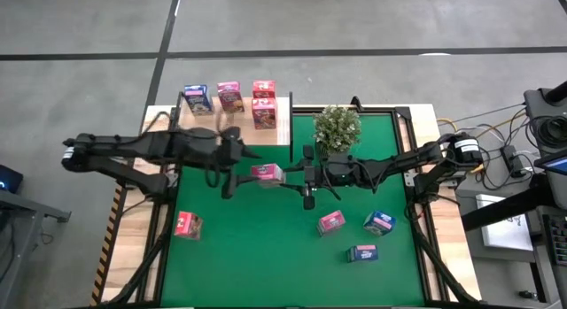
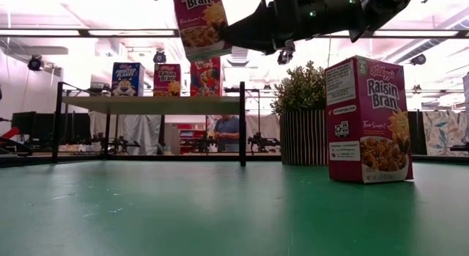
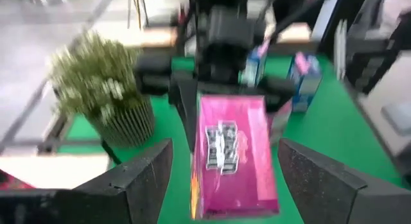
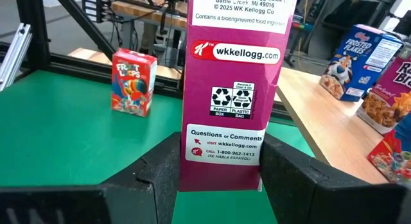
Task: Stack cereal on shelf
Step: Put the top pink cereal box on the shelf
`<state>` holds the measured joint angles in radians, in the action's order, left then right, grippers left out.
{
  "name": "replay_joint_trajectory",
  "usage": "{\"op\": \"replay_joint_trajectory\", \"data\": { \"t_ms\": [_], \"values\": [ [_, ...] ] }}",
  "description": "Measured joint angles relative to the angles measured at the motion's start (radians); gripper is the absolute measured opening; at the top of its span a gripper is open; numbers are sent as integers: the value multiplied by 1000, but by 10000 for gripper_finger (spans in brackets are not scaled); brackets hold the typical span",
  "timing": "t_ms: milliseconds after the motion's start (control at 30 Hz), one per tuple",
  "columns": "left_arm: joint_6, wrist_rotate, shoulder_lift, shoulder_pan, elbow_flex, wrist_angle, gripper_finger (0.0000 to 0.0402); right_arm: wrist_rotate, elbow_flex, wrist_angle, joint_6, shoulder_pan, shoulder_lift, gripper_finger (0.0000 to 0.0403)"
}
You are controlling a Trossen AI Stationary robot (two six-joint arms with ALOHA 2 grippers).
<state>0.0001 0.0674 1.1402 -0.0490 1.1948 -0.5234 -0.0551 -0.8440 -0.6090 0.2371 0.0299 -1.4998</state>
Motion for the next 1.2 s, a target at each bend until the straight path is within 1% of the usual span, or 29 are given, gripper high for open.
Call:
{"op": "replay_joint_trajectory", "data": {
  "t_ms": [67, 233, 400, 500, 700, 867, 1100, 1200],
  "values": [
    [-10, 3, 49, 0, 46, -61, 266, 0, 0, 2, 0, 0, 0, 178],
    [-17, 4, 150, 0, 144, -142, 266, 0, 0, 8, 0, 0, 0, 178],
    [-13, 23, 194, -3, 208, -199, 266, 0, 0, 8, 7, 0, 0, 178],
    [-13, 43, 205, -3, 216, -213, 258, -1, 0, 8, 9, -1, 0, 178],
    [-23, 44, 205, -4, 211, -218, 228, -5, 0, 8, 1, -1, 0, 178],
    [-27, 47, 205, -7, 205, -221, 205, -32, 0, 6, -1, 0, 0, 178],
    [-27, 48, 205, -9, 205, -223, 165, -31, 0, 6, -11, 0, 0, 178],
    [-27, 47, 205, -9, 205, -224, 154, -31, 0, 5, -20, 0, 0, 185]
  ]
}}
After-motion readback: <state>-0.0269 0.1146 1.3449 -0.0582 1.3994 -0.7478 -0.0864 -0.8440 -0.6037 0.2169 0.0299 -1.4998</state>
